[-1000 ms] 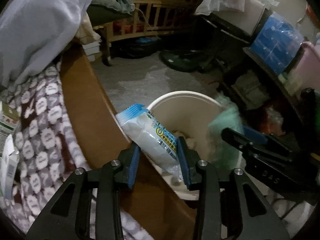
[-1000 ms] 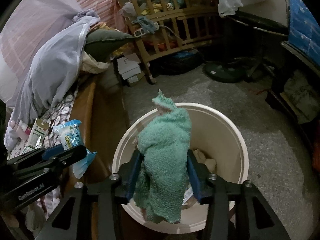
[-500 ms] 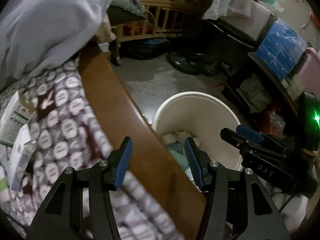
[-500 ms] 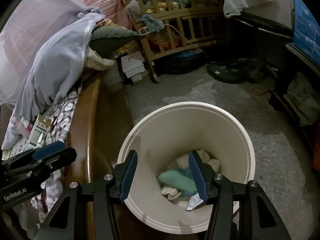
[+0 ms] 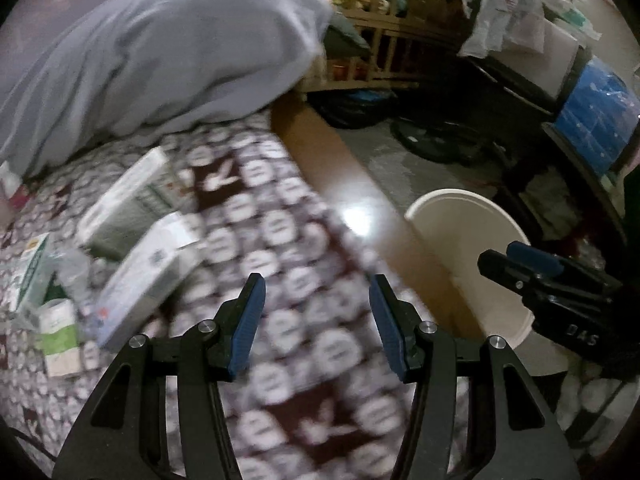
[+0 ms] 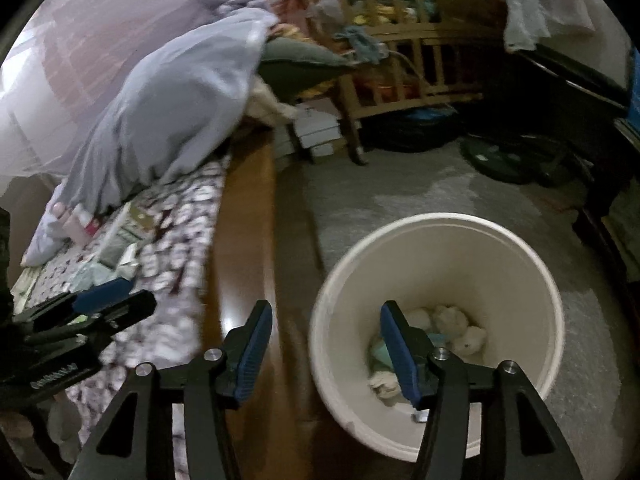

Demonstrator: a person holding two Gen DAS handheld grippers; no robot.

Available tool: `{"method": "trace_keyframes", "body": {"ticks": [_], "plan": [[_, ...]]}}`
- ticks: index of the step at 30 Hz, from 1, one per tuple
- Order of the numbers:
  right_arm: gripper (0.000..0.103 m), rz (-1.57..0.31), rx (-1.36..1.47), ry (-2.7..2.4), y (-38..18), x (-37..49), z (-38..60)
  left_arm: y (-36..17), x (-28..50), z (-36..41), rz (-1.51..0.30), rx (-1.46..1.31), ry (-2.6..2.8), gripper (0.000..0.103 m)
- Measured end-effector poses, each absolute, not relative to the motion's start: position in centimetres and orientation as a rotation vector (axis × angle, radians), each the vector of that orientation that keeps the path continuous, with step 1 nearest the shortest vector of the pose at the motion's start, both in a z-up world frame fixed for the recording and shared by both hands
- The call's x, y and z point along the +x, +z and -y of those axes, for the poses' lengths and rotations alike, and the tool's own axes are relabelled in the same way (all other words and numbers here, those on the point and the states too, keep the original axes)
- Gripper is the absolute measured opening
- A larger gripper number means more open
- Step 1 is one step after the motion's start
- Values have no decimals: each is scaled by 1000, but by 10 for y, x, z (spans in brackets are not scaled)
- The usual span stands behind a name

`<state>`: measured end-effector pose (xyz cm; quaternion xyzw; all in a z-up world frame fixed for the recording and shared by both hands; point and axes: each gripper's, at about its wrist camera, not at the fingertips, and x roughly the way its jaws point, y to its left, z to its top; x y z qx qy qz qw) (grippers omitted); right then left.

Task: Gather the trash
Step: 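Move both grippers back over the boxes on the bed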

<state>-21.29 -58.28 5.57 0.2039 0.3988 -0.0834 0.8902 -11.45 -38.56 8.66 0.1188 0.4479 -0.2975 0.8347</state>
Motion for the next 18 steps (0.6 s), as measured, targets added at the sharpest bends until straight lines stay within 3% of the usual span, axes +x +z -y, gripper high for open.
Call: {"method": "trace_keyframes", "body": {"ticks": [18], "plan": [[60, -895, 273, 125, 66, -123, 439, 93, -49, 214, -976, 143, -328, 53]]}}
